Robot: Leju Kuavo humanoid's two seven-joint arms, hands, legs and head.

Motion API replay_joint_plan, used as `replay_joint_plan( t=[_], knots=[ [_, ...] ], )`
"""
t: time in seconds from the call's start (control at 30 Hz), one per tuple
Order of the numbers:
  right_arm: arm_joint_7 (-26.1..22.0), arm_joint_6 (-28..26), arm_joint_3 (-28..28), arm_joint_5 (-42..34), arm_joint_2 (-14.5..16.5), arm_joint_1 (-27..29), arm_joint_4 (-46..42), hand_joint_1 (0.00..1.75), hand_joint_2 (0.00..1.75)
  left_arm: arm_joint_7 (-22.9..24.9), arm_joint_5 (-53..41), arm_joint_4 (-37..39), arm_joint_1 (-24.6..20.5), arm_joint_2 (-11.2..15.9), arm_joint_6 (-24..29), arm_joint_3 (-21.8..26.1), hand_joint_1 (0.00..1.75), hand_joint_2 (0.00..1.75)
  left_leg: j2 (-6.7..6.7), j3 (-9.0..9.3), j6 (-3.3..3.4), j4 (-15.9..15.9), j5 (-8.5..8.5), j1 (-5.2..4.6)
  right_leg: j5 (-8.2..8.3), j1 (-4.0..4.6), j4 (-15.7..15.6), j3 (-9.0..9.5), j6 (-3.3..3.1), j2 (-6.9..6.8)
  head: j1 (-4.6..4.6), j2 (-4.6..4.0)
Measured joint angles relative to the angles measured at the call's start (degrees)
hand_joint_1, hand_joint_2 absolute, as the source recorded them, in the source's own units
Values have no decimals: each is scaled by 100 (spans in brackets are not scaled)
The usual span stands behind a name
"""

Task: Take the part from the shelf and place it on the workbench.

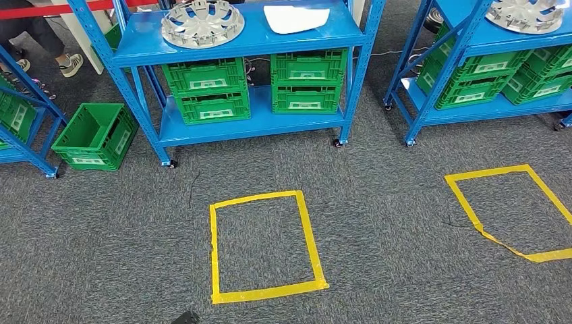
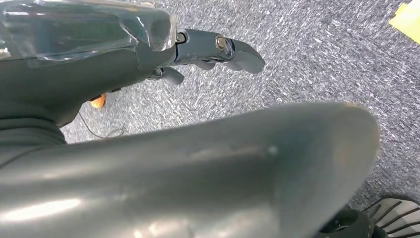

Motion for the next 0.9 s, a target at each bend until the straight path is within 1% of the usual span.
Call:
replay_joint_plan(
  t=[0.37,0.6,0.9],
  knots=[
    [-72,-152,86,102,-57,-141,-5,0,0,-19,476,1,29,10,198,-99,0,0,0,-3,-1,0,0,-1,0,0,0,-2,0,0,0,0],
    [-42,-151,89,106,-64,-202,-6,0,0,23,530,20,23,-54,290,-108,0,0,0,-4,-1,1,0,-1,0,0,0,-5,0,0,-1,0],
    [-51,-145,85,62,-70,-196,-5,0,0,25,502,44,-3,-98,272,-191,0,0,1,-5,-1,1,0,0,0,0,0,-7,0,0,-1,0]
  ],
)
